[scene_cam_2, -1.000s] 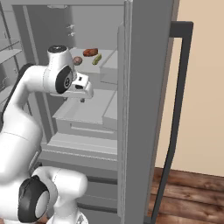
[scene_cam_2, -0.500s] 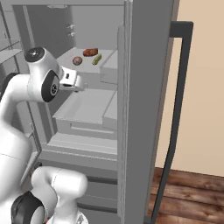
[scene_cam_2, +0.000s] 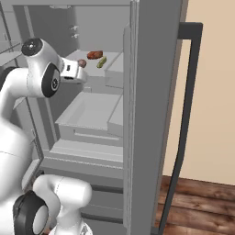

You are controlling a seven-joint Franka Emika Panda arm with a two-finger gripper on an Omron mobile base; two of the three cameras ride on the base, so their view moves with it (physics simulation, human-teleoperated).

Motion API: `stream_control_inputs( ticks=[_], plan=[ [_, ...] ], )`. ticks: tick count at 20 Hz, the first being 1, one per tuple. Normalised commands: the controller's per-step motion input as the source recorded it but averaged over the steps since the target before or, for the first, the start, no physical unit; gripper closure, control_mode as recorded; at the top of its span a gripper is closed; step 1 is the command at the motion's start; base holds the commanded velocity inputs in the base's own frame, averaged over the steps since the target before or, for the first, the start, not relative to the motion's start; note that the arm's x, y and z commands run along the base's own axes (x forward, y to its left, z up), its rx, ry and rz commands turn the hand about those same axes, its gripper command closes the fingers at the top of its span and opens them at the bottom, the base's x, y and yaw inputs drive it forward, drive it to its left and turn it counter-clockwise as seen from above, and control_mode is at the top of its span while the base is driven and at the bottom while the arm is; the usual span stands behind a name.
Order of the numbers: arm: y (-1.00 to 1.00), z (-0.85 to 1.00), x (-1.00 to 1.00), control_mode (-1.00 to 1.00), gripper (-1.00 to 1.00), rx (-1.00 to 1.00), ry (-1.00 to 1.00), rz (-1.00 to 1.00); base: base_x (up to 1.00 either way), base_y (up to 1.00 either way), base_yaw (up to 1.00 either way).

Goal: Pick the egg and butter from the fridge and place them by the bowl for mixing.

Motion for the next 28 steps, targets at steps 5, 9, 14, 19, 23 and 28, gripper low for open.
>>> stream_control_inputs(
  ticks=[5,9,14,19,23,28],
  plan=[
    [-0.06,0.18,0.35,-1.00,-1.00,0.00,-0.11,0.15,0.00,0.00,0.00],
    [0.00,0.13,0.43,-1.00,-1.00,0.00,-0.13,0.18,0.00,0.00,0.00],
    [0.00,0.11,0.47,-1.00,-1.00,0.01,-0.04,0.11,0.00,0.00,0.00],
    [0.04,0.19,0.39,-1.00,-1.00,0.05,0.03,0.05,0.00,0.00,0.00],
    [0.15,0.03,0.43,-1.00,-1.00,0.06,0.06,0.02,0.00,0.00,0.00],
    [0.36,-0.03,0.49,-1.00,-1.00,0.00,0.04,0.00,0.00,0.00,0.00]
  ],
)
